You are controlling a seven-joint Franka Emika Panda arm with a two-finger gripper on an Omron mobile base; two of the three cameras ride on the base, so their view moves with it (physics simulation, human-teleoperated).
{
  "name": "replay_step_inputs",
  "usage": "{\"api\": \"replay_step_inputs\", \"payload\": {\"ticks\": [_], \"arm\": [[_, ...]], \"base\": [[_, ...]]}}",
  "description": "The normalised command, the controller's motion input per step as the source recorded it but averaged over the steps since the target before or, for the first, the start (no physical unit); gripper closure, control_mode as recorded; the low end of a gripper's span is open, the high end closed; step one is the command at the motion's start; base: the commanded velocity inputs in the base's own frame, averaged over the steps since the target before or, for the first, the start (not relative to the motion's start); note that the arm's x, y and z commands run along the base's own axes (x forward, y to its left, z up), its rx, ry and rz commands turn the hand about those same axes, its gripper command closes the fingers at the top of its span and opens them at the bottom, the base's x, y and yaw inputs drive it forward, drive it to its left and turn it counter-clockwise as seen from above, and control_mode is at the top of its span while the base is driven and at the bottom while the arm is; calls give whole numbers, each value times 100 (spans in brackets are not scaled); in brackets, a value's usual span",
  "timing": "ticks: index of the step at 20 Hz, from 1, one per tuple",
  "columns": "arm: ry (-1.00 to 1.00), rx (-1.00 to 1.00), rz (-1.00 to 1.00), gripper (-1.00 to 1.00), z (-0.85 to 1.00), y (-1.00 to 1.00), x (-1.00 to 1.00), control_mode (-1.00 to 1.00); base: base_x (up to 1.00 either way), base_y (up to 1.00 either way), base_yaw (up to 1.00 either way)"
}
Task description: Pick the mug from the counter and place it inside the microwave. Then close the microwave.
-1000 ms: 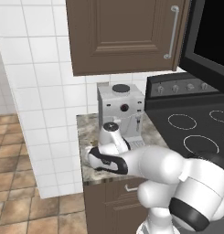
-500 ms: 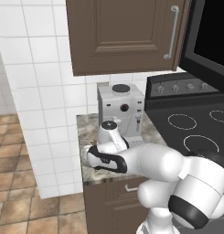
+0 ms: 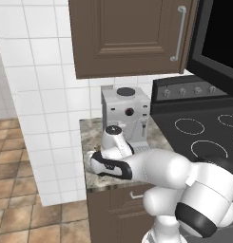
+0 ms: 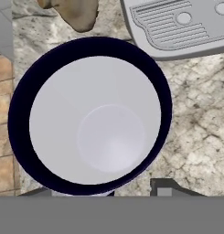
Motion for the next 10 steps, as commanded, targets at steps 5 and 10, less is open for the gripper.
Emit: {"api": "replay_step_inputs", "payload": {"ticks": [5, 10], "arm": [[0, 0, 0, 100, 0, 0, 0, -100], [0, 0, 0, 100, -1, 0, 0, -100]], "base": [[0, 0, 0], [0, 0, 0]]}}
